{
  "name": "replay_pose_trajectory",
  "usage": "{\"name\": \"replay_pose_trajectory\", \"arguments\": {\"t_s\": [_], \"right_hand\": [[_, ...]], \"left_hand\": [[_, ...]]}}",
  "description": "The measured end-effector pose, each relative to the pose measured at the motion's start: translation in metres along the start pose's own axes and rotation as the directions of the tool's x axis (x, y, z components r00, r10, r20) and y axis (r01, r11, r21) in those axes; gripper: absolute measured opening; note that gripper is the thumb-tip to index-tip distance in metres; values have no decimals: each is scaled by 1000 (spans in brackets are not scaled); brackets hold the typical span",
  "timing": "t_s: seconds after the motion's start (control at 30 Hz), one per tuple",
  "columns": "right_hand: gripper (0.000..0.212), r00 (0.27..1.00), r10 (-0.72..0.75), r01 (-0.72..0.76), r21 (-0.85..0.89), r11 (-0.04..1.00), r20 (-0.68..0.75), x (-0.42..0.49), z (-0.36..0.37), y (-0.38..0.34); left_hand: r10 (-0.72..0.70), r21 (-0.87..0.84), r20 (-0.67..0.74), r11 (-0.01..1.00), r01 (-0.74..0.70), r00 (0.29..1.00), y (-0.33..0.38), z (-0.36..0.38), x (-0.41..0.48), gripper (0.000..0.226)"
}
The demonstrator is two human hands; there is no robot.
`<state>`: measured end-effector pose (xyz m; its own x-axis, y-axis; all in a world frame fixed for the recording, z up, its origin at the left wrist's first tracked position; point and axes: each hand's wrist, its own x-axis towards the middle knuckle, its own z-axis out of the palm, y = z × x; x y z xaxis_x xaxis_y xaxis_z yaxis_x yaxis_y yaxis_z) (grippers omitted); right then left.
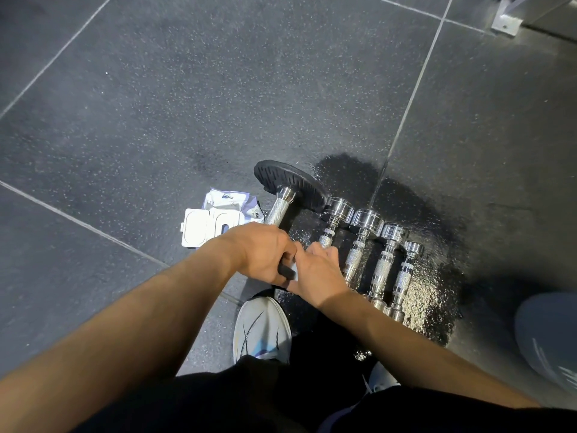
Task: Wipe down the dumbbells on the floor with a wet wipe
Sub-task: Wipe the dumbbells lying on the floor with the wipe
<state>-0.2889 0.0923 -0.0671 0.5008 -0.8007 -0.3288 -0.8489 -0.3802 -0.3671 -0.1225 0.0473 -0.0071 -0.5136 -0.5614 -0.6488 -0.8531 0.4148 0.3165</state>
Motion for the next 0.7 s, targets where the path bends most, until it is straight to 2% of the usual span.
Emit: {"name": "replay_pose_trajectory", "arguments": {"t_s": [0.13, 0.2, 0.27, 0.33, 0.37, 0.57, 0.7], "right_hand": [[57, 997, 39, -42, -51, 998, -61, 2, 10, -5], [57, 999, 40, -41, -30, 999, -27, 1, 8, -7], [60, 998, 32, -38, 116, 993, 53, 0, -4, -2], [57, 982, 64, -119, 321, 940, 179, -3, -22, 8], [56, 978, 68, -138, 362, 922, 199, -5, -26, 13], [52, 994, 70, -90, 278, 956, 80, -7, -15, 11], [59, 994, 102, -105, 155, 982, 30, 0, -3, 3]], "left_hand": [[-5, -3, -15, 1000, 5, 1000, -1, 0, 0, 33], [-10, -8, -14, 1000, 10, 1000, -1, 1, 0, 35], [-17, -9, -6, 1000, 17, 1000, -1, 1, 0, 34], [-15, -15, 1, 1000, 15, 1000, -1, 1, 0, 32], [-10, -14, 1, 1000, 10, 1000, -1, 0, 0, 30], [-13, 3, 0, 1000, 13, 1000, 1, 0, -1, 27], [-18, -7, 8, 1000, 18, 1000, 1, -1, -1, 26]]}}
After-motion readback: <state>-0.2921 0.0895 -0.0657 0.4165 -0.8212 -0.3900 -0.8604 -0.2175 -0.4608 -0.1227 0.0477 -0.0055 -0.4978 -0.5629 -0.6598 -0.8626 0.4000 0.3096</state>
